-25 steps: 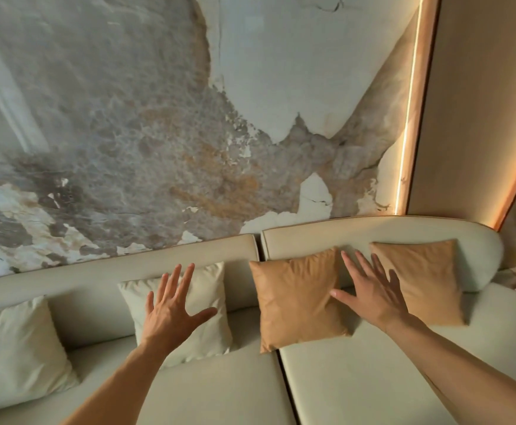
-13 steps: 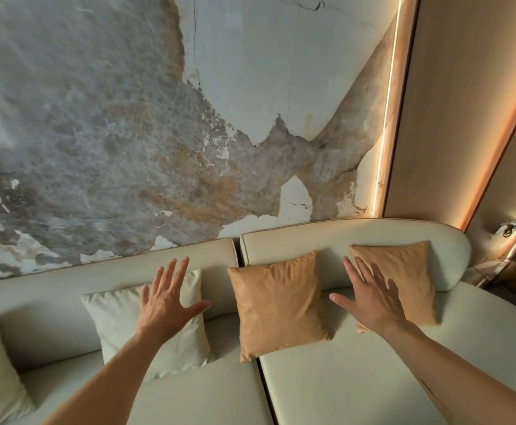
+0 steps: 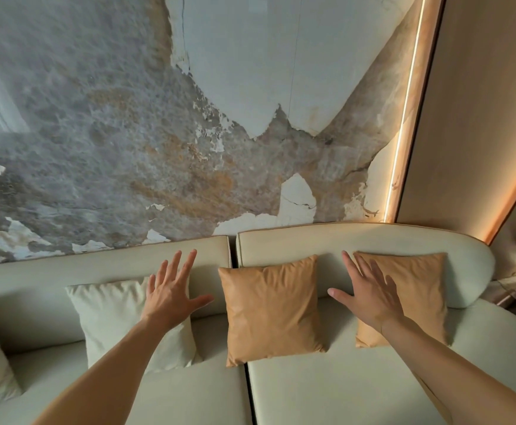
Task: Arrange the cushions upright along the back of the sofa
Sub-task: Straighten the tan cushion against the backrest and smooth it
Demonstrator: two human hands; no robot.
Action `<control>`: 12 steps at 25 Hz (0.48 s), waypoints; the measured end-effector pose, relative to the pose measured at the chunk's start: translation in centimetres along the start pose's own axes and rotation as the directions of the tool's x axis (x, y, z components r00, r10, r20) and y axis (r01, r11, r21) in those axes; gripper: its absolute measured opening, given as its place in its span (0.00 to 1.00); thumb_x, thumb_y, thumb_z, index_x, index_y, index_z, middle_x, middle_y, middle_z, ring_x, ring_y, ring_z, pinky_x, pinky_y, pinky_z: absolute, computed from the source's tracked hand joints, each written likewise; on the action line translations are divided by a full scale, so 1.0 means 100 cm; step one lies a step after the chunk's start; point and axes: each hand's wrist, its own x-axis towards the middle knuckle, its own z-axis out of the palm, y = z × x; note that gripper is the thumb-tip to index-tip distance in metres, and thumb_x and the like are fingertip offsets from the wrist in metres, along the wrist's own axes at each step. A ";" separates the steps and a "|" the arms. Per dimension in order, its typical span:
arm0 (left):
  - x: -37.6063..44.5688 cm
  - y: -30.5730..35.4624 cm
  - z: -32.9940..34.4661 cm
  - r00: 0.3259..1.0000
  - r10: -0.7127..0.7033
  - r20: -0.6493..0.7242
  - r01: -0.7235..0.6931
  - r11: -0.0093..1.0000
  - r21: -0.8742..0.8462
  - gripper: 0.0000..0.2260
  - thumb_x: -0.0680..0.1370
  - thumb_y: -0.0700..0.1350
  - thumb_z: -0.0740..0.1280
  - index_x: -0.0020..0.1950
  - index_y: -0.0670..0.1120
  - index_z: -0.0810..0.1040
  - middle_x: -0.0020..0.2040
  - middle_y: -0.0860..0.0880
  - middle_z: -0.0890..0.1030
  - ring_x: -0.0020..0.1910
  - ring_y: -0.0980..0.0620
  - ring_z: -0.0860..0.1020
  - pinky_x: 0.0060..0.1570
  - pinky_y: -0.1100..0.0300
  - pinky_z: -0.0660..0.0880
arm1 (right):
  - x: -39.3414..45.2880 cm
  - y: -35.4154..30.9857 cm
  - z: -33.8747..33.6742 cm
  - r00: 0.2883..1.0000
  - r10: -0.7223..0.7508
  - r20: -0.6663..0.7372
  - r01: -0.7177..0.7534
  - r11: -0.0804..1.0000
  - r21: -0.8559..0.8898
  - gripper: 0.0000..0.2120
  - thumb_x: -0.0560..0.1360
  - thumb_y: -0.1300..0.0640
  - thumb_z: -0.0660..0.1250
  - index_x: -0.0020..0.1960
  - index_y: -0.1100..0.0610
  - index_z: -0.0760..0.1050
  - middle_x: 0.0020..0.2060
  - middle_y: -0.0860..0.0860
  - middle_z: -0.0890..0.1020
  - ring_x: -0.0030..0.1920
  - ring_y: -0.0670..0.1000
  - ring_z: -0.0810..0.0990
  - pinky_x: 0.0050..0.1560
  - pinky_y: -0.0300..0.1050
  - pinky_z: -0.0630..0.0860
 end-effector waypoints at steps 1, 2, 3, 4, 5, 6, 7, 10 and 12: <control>0.002 0.014 0.005 1.000 -0.010 0.010 0.010 1.000 0.009 0.48 0.68 0.72 0.66 0.77 0.65 0.37 0.81 0.51 0.44 0.79 0.43 0.47 0.75 0.40 0.50 | 0.008 0.015 0.000 1.000 -0.014 0.005 0.014 1.000 -0.003 0.41 0.75 0.31 0.55 0.79 0.44 0.39 0.80 0.47 0.45 0.79 0.57 0.44 0.74 0.62 0.53; 0.004 0.030 0.010 1.000 -0.018 0.020 0.018 1.000 0.022 0.48 0.68 0.72 0.66 0.77 0.65 0.37 0.81 0.50 0.44 0.79 0.43 0.47 0.75 0.41 0.50 | 0.016 0.032 0.001 1.000 -0.025 0.018 0.025 1.000 -0.008 0.41 0.74 0.30 0.55 0.79 0.44 0.39 0.80 0.47 0.46 0.79 0.57 0.45 0.74 0.62 0.54; 0.004 0.045 0.016 0.999 -0.024 0.020 0.024 0.999 0.033 0.48 0.68 0.72 0.66 0.77 0.65 0.38 0.81 0.50 0.44 0.79 0.43 0.47 0.75 0.41 0.50 | 0.023 0.049 0.002 0.999 -0.030 0.032 0.031 0.999 -0.010 0.42 0.74 0.30 0.55 0.79 0.44 0.39 0.80 0.47 0.46 0.79 0.56 0.45 0.73 0.62 0.55; 0.005 0.061 0.022 0.999 -0.043 0.010 0.042 0.999 0.029 0.48 0.68 0.71 0.66 0.77 0.64 0.39 0.81 0.50 0.44 0.79 0.43 0.48 0.75 0.41 0.50 | 0.032 0.067 0.004 0.998 -0.040 0.045 0.041 0.999 -0.007 0.42 0.74 0.30 0.55 0.79 0.44 0.40 0.80 0.46 0.47 0.79 0.56 0.45 0.73 0.63 0.56; 0.006 0.074 0.028 0.998 -0.068 0.001 0.068 0.998 0.011 0.48 0.68 0.71 0.67 0.78 0.64 0.39 0.81 0.50 0.45 0.79 0.43 0.48 0.75 0.41 0.51 | 0.039 0.082 0.005 0.997 -0.051 0.058 0.052 0.999 -0.003 0.42 0.74 0.30 0.55 0.79 0.44 0.40 0.80 0.46 0.47 0.79 0.56 0.46 0.73 0.63 0.57; 0.005 0.084 0.033 0.996 -0.092 -0.006 0.092 0.996 -0.006 0.49 0.68 0.71 0.68 0.78 0.64 0.40 0.81 0.50 0.45 0.79 0.43 0.48 0.75 0.41 0.51 | 0.045 0.095 0.008 0.995 -0.064 0.078 0.064 0.998 0.001 0.42 0.74 0.30 0.55 0.79 0.44 0.40 0.80 0.47 0.47 0.79 0.56 0.46 0.73 0.63 0.56; 0.005 0.092 0.039 0.994 -0.108 -0.009 0.108 0.994 -0.007 0.49 0.67 0.70 0.68 0.77 0.65 0.40 0.81 0.50 0.45 0.79 0.42 0.48 0.75 0.41 0.52 | 0.051 0.107 0.011 0.992 -0.079 0.099 0.079 0.997 0.001 0.42 0.74 0.31 0.55 0.79 0.44 0.39 0.80 0.47 0.47 0.79 0.56 0.45 0.73 0.62 0.56; 0.001 0.098 0.056 0.991 -0.136 0.007 0.136 0.991 -0.010 0.49 0.67 0.69 0.70 0.77 0.66 0.41 0.81 0.48 0.46 0.79 0.41 0.50 0.75 0.42 0.54 | 0.065 0.138 0.028 0.982 -0.106 0.154 0.111 0.994 -0.022 0.41 0.74 0.30 0.55 0.79 0.43 0.39 0.80 0.47 0.47 0.79 0.56 0.46 0.73 0.61 0.56; -0.003 0.090 0.065 0.987 -0.163 0.013 0.163 0.987 0.001 0.49 0.67 0.67 0.72 0.77 0.66 0.41 0.81 0.48 0.46 0.78 0.41 0.53 0.73 0.42 0.58 | 0.076 0.148 0.043 0.976 -0.110 0.188 0.116 0.993 -0.019 0.42 0.74 0.30 0.55 0.79 0.43 0.40 0.80 0.48 0.48 0.79 0.56 0.48 0.72 0.60 0.57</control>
